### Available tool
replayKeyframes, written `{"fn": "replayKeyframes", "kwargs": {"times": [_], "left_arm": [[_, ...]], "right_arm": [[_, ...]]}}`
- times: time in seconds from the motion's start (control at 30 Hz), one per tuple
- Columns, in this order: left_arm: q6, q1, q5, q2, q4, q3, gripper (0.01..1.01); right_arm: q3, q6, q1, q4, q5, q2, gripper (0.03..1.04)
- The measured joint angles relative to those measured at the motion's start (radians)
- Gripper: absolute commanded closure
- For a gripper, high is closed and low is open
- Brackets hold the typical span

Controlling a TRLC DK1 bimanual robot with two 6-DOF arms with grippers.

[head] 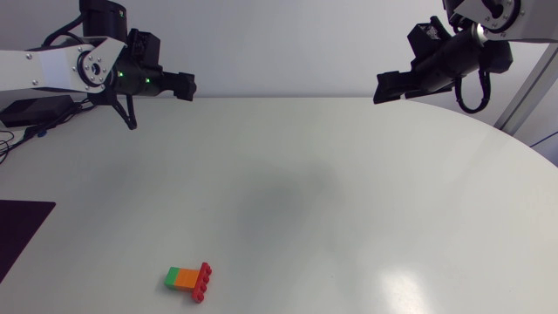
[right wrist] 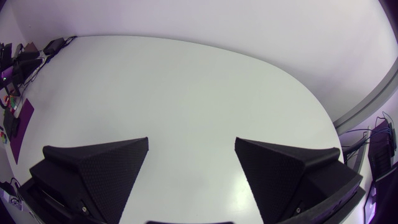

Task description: Disassemble duplo

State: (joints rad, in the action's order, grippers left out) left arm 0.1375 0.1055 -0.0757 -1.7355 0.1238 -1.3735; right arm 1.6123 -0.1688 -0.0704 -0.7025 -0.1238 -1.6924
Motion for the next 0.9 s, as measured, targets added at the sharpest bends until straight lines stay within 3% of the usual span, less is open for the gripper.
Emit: {"fn": "replayKeyframes", "kwargs": {"times": [0.57, 0.9], "left_arm": [[0.01, -0.031, -0.001, -0.005, 0.0, 0.003, 0.054], [0.114, -0.096, -0.089, 0.102, 0.011, 0.123, 0.054]], "right_arm": [[0.0, -0.005, -0.002, -0.021, 0.001, 0.0, 0.07], [-0.062, -0.058, 0.011, -0.029, 0.0, 0.045, 0.07]]}}
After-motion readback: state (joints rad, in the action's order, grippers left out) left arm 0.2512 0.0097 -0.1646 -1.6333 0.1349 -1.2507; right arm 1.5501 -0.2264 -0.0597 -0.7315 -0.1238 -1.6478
